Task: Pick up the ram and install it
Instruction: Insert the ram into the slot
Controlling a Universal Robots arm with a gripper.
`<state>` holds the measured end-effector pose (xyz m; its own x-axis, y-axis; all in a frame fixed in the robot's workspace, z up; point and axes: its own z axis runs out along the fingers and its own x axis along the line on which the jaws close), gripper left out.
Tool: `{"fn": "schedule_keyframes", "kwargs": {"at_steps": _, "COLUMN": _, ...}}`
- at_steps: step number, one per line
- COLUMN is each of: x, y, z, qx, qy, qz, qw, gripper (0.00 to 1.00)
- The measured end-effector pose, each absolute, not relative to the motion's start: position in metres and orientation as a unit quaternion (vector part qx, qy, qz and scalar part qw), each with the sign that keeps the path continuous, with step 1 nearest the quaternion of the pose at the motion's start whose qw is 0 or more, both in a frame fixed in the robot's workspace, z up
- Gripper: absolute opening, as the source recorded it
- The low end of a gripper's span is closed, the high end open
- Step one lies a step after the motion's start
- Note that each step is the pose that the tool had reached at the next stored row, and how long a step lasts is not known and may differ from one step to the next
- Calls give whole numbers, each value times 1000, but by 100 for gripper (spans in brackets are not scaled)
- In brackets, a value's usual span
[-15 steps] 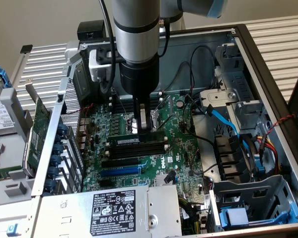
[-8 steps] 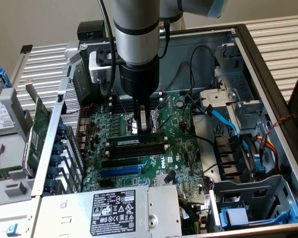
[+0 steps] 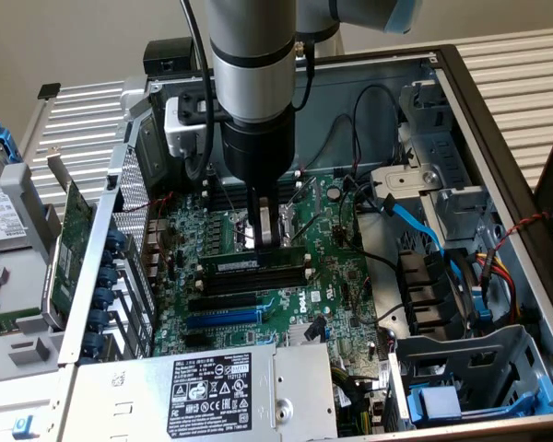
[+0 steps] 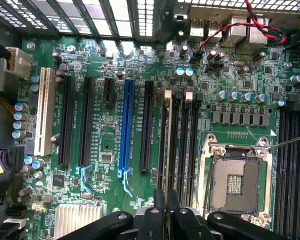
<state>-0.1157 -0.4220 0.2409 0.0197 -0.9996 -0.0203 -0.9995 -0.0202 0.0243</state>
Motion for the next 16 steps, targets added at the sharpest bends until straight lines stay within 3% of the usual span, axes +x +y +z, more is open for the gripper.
{"fn": "schedule_keyframes", "kwargs": {"at_steps": 16, "x": -116, "y": -425, "z": 239, "qx": 713, "qy": -701, "qz": -19, "qw": -3, "gripper": 13}}
